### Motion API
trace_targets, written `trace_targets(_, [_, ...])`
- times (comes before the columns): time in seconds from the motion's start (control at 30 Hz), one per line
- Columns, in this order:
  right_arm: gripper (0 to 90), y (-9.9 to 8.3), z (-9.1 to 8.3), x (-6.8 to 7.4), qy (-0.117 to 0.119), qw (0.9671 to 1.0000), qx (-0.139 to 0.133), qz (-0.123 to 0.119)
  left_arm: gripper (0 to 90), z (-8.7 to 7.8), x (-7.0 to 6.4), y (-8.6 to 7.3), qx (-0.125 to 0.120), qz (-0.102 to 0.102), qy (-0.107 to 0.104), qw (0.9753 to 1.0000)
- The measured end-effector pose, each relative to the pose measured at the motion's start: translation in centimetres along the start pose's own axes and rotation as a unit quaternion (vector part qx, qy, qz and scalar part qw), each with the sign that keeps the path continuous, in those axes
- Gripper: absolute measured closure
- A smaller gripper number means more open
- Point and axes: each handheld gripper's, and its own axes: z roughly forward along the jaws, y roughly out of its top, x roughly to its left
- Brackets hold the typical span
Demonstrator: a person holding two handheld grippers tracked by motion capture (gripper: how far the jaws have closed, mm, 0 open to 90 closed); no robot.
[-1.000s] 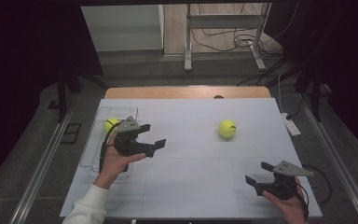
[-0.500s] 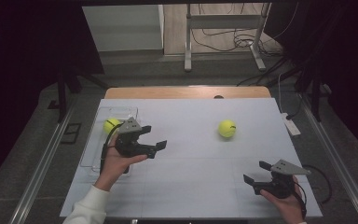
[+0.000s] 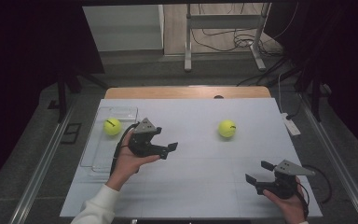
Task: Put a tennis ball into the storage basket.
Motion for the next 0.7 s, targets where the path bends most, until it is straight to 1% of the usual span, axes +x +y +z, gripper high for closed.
trace_targets(0.13, [13.0,0.0,-0.2,0.2,0.001,1.0000,-0.001,-0.003,14.2,0.7,-0.5,0.6,-0.004,-0.001,-0.005,1.0000])
trace_targets(0.2, [13.0,0.1,-0.2,0.2,0.003,1.0000,-0.003,-0.002,14.1,1.3,-0.6,1.1,0.001,0.002,-0.007,1.0000])
trace_targets(0.27, [13.0,0.1,-0.2,0.3,0.004,1.0000,-0.002,-0.002,14.2,1.4,-0.6,1.2,0.002,0.001,-0.007,1.0000])
trace_targets(0.33, [12.9,0.0,-0.2,0.3,0.005,1.0000,-0.002,-0.002,14.1,2.0,-0.7,1.5,0.005,0.002,-0.007,1.0000])
trace_targets(0.7, [12.9,0.0,-0.1,0.3,0.007,1.0000,-0.002,-0.002,14.2,3.4,-0.2,1.8,0.016,-0.009,-0.003,0.9998])
